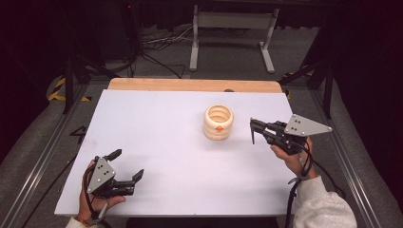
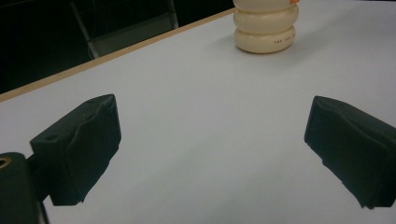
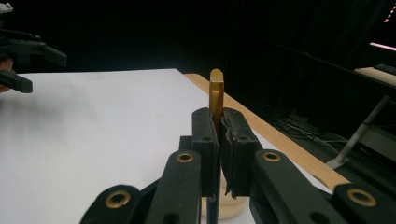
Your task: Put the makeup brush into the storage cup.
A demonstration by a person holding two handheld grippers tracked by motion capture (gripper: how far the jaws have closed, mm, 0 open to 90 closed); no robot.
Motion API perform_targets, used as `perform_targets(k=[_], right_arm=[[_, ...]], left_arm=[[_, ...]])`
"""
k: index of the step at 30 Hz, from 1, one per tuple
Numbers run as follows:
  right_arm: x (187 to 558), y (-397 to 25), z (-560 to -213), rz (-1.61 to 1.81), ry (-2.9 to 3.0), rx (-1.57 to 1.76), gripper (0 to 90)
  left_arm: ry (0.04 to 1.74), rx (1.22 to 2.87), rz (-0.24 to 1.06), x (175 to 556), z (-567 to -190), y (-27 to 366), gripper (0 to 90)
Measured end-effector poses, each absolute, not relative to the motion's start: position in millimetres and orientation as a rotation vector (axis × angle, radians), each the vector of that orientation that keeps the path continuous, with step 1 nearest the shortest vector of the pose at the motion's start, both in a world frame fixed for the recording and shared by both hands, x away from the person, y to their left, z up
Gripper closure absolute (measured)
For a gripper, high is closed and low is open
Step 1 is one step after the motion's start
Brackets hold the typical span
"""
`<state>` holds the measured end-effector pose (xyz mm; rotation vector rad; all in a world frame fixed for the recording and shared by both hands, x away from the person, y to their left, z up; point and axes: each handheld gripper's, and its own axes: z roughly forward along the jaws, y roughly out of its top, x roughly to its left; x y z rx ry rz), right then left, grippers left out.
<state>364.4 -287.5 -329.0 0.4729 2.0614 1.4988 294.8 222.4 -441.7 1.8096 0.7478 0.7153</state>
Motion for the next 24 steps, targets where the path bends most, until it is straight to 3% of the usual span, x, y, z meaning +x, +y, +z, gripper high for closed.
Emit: perform_targets(k=[24], right_arm=[[371, -280, -312, 1.589, 1.922, 0.528, 85.1]], left_arm=[[0.71, 1.766, 0.719, 290, -438, 226, 2.4]])
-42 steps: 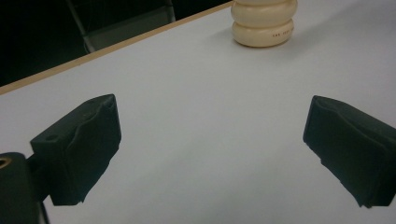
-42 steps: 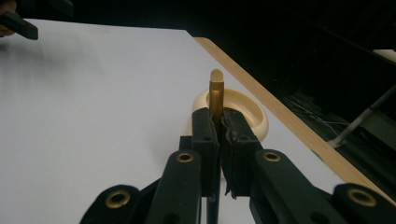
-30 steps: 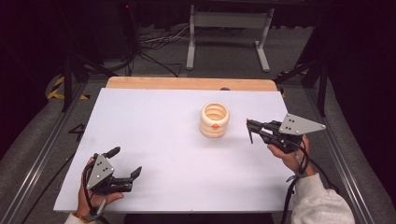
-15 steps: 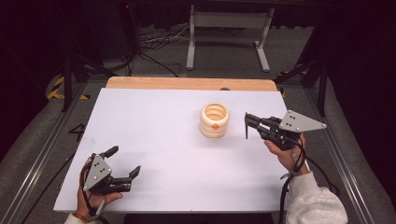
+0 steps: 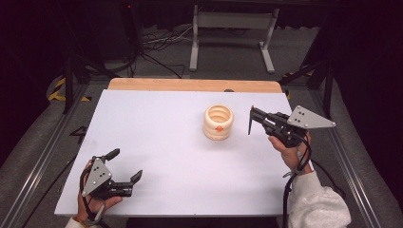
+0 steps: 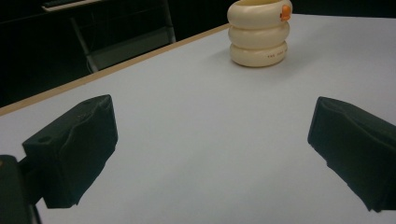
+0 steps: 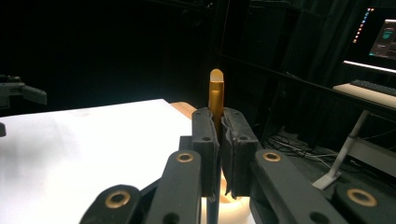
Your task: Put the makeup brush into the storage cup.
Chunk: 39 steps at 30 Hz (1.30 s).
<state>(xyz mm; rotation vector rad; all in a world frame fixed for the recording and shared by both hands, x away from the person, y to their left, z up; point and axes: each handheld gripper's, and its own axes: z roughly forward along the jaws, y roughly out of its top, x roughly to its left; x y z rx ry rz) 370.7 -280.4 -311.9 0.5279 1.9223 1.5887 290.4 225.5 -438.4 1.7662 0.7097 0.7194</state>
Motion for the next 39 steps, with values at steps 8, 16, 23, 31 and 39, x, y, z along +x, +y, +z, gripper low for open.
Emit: perform_targets(k=[8, 16, 23, 31, 39], right_arm=[[374, -279, -309, 1.597, 1.891, 0.546, 85.1], [378, -273, -304, 1.61, 1.867, 0.559, 85.1], [380, -264, -299, 1.612, 1.852, 0.553, 85.1], [385, -258, -297, 1.64, 1.831, 0.561, 85.1], [390, -248, -295, 1.656, 1.816, 0.563, 85.1]], left_arm=[[0.715, 1.765, 0.725, 291, -438, 226, 2.6], [0.719, 1.766, 0.728, 291, -438, 226, 2.8], [0.721, 1.766, 0.726, 291, -439, 226, 3.0], [0.722, 1.759, 0.722, 291, -439, 227, 3.0], [0.718, 1.755, 0.725, 290, -438, 227, 2.4]])
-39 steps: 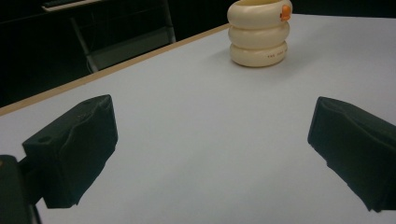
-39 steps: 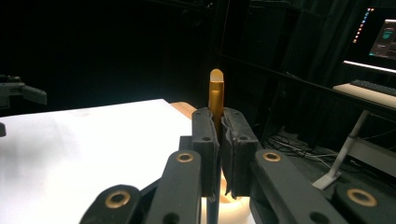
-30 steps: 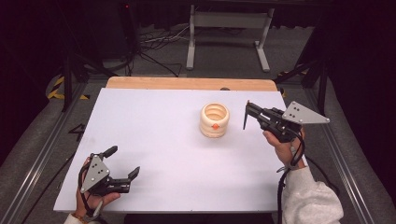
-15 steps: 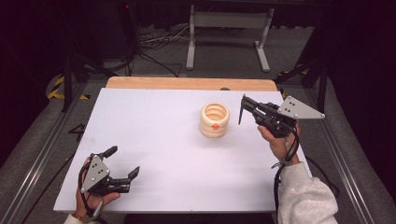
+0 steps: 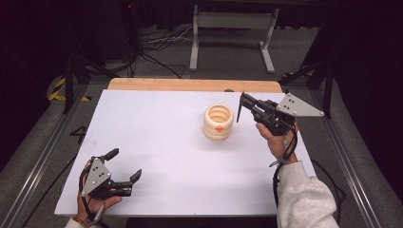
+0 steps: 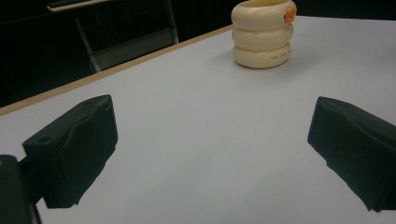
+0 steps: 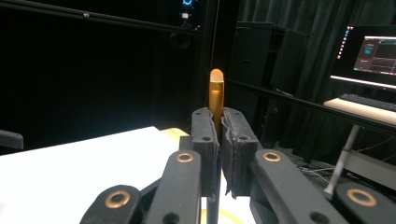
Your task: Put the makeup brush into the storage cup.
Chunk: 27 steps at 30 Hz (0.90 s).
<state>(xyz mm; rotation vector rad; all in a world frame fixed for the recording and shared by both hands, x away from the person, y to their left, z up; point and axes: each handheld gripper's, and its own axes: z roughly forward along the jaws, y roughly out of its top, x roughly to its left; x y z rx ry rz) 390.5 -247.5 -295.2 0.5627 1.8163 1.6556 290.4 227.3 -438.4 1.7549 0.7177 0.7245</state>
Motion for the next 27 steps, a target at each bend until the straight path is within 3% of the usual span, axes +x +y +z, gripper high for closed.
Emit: perform_targets(k=[27], right_arm=[[417, -216, -305, 1.686, 1.834, 0.567, 85.1]], left_arm=[[0.709, 1.75, 0.729, 289, -439, 228, 2.8]])
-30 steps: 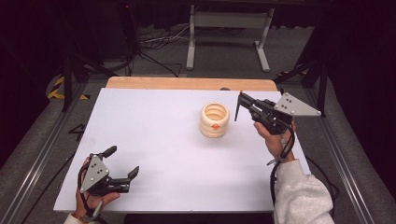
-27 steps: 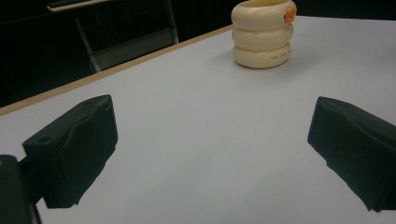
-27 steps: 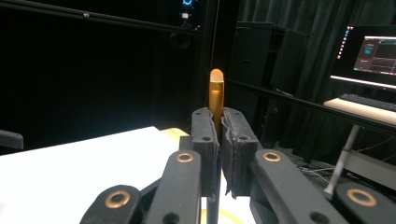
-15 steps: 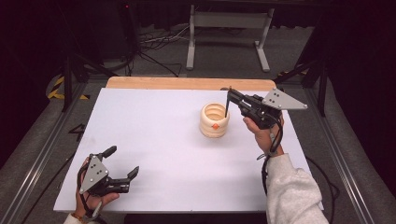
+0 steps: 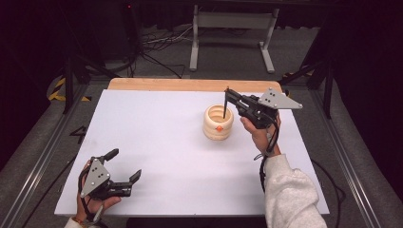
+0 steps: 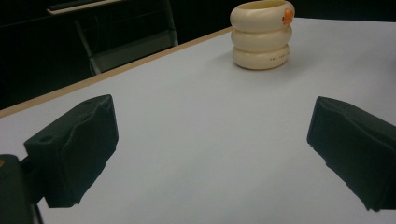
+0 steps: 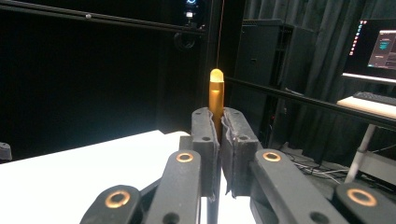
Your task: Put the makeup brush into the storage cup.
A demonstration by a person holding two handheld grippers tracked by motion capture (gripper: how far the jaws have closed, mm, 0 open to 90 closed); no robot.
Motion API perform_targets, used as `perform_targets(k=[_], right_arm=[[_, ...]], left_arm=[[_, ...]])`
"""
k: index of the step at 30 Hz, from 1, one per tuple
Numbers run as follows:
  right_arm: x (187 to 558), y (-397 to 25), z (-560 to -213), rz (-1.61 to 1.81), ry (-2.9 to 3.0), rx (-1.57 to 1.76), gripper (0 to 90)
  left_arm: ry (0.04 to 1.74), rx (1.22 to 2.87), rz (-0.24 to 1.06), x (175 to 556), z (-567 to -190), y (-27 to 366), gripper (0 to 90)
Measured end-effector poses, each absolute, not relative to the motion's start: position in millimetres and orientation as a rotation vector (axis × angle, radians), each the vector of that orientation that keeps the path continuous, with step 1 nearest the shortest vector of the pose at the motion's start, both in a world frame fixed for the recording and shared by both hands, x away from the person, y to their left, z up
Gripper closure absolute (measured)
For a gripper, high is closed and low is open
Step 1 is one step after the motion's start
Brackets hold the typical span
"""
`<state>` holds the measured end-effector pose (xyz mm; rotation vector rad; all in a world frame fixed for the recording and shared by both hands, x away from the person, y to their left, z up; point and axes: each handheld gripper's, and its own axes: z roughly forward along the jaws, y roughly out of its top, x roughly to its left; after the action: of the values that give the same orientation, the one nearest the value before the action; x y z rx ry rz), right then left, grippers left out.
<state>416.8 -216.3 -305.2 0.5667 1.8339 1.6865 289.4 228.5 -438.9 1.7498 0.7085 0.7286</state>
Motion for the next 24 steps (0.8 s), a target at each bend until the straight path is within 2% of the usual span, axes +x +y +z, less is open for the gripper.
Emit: perform_targets(k=[24], right_arm=[[432, -207, -321, 1.654, 1.832, 0.605, 85.1]], left_arm=[[0.708, 1.739, 0.729, 289, -439, 229, 2.8]])
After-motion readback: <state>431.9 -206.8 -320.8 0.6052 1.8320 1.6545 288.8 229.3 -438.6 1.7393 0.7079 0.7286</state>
